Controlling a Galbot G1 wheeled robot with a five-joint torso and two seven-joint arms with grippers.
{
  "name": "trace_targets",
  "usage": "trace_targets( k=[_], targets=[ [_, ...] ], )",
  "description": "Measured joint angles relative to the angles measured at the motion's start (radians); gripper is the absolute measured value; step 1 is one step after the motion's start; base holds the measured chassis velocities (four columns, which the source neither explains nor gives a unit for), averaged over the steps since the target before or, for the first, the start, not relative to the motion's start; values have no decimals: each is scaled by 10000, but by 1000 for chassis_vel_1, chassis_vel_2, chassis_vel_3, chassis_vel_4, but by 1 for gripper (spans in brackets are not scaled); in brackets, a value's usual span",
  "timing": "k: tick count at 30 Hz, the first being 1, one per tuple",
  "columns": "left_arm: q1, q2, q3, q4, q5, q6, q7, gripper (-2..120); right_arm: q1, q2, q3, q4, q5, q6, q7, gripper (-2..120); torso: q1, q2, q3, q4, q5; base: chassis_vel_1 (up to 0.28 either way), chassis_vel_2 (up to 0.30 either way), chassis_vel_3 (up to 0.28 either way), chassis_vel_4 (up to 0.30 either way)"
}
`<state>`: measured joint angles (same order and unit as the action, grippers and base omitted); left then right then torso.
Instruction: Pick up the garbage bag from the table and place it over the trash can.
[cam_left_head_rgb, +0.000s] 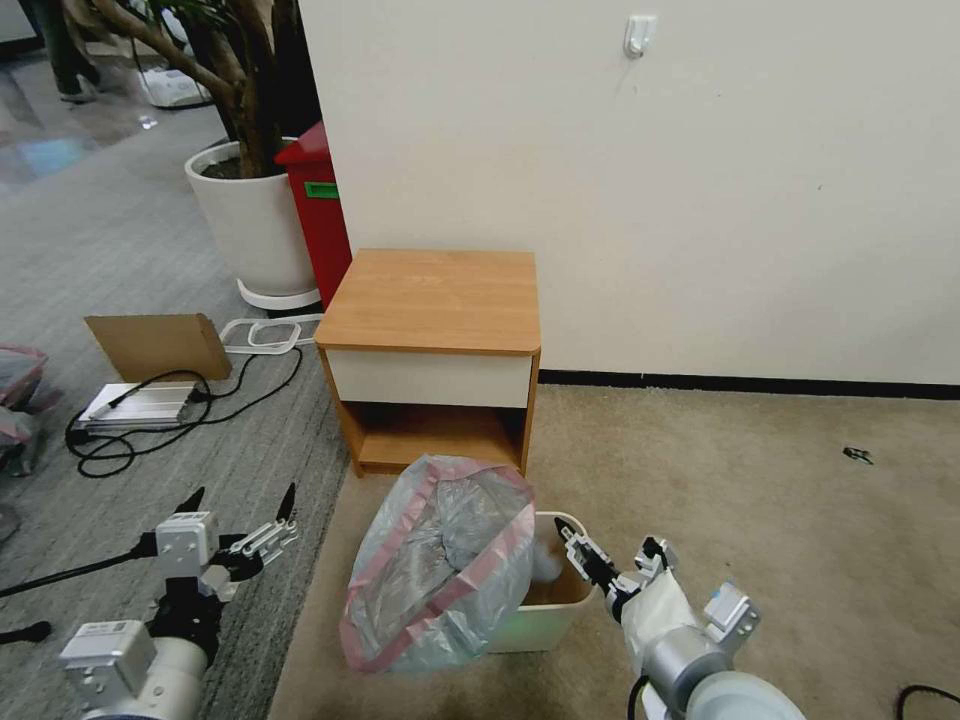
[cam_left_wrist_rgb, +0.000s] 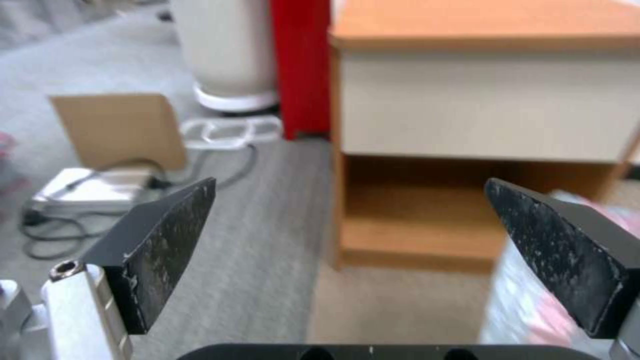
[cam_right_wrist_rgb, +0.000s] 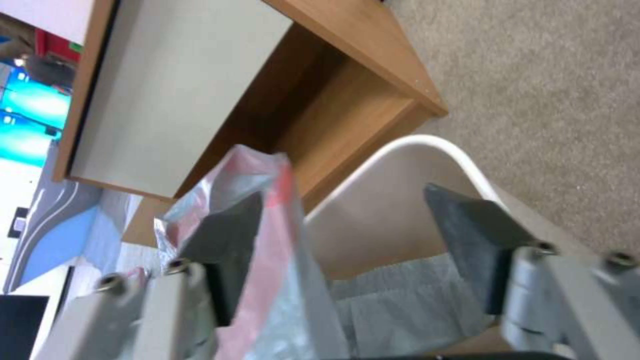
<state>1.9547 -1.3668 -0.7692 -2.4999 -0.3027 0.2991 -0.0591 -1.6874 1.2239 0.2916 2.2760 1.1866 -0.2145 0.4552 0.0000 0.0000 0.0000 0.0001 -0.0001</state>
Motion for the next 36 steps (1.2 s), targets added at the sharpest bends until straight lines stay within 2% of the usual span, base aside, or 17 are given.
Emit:
trace_targets(
  k=[1, 4, 5, 8, 10, 12, 13, 17, 18, 19, 24, 28, 36],
  targets=[
    [0, 0, 0, 0, 0, 0, 0, 100, 0, 0, 0, 0, 0, 0, 0, 68, 0, 0, 0, 0, 0, 0, 0, 0, 0],
    [-52, 353, 508, 0, 226, 359, 141, 100, -77, 140, -78, 170, -379, 165, 4, 84, 0, 1, 0, -1, -1, 0, 0, 0, 0],
    [-52, 353, 508, 0, 226, 359, 141, 100, -77, 140, -78, 170, -379, 165, 4, 84, 0, 1, 0, -1, -1, 0, 0, 0, 0],
    [-105, 939, 1211, 0, 649, 400, 198, 100, -83, 233, -76, 310, -517, 255, 10, 97, 0, 0, 0, -1, 0, 0, 0, 0, 0],
    [-199, 1131, 1502, 0, 700, 432, 198, 100, -100, 248, -30, 344, -529, 280, 13, 99, 0, 0, 0, -1, 1, 0, 0, 0, 0],
    [-432, 1372, 2064, 48, 777, 558, 192, 100, -151, 276, 91, 373, -532, 307, 23, 100, 0, 0, 0, -3, 1, 0, 0, 0, 0],
    [-432, 1372, 2064, 48, 777, 558, 192, 100, -151, 276, 91, 373, -532, 307, 23, 100, 0, 0, 0, -3, 1, 0, 0, 0, 0],
    [-638, 1446, 3002, 430, 1091, 690, 17, 100, -253, 278, 309, 399, -526, 334, 30, 100, 0, 0, 1, -2, 1, 0, 0, 0, 0],
    [-680, 1400, 3351, 618, 1137, 757, -248, 100, -292, 279, 362, 434, -522, 337, 31, 100, 0, 0, 0, -1, 1, 0, 0, 0, 0],
    [-680, 1400, 3351, 618, 1137, 757, -248, 100, -292, 279, 362, 434, -522, 337, 31, 100, 0, 0, 0, -1, 1, 0, 0, 0, 0],
    [-808, 1068, 4168, 987, 1089, 1256, -1155, 100, -333, 359, 376, 493, -518, 384, 78, 100, 0, 0, 0, -1, 1, 0, 0, 0, 0],
    [-697, 905, 4551, 1056, 946, 1396, -1382, 96, -307, 407, 317, 437, -522, 424, 117, 100, 0, 0, 1, -1, 1, 0, 0, 0, 0],
    [-575, 860, 4691, 1056, 741, 1623, -1506, 89, -246, 420, 336, 350, -498, 450, 137, 100, 0, 1, 0, -2, 1, 0, 0, 0, 0]
  ],
)
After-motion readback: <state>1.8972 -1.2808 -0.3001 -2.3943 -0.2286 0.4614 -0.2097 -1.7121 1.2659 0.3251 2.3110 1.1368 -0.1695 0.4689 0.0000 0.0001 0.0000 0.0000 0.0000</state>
